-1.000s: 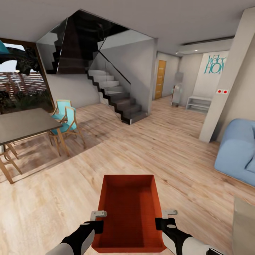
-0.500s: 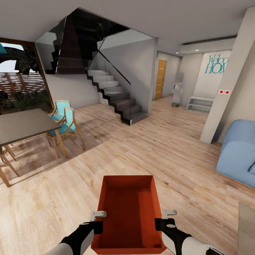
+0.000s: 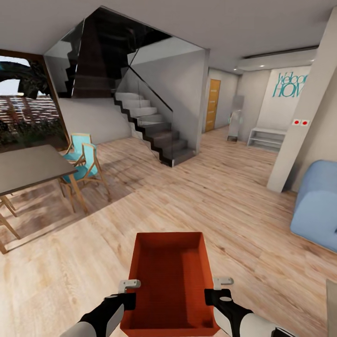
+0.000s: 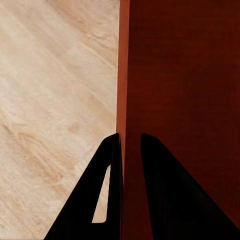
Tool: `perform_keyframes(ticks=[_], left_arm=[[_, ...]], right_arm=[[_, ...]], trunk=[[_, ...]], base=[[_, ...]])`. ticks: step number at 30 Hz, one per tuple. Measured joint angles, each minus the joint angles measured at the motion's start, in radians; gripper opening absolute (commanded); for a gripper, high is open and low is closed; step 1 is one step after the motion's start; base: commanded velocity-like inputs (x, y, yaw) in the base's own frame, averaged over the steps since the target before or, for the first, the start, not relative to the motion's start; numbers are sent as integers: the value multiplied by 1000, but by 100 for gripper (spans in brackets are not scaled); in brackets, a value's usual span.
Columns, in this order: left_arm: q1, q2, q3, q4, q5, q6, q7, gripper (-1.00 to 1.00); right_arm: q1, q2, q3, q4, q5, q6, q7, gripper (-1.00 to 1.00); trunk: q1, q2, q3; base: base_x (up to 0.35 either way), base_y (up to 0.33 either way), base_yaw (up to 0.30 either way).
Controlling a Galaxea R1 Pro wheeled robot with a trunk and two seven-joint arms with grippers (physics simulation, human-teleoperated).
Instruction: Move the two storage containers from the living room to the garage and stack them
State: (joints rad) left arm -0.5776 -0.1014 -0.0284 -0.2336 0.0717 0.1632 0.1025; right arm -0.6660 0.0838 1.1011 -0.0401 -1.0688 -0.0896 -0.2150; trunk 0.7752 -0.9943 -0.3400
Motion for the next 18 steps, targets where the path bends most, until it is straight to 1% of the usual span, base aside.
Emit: perform_keyframes(ticks=[18], left_arm=[[0,-1,0,-7,-1,3,1,-100]], right_arm=[[0,-3,2,-5,-4,-2,0,-100]], trunk=[[0,0,0]], base=[[323,0,0]])
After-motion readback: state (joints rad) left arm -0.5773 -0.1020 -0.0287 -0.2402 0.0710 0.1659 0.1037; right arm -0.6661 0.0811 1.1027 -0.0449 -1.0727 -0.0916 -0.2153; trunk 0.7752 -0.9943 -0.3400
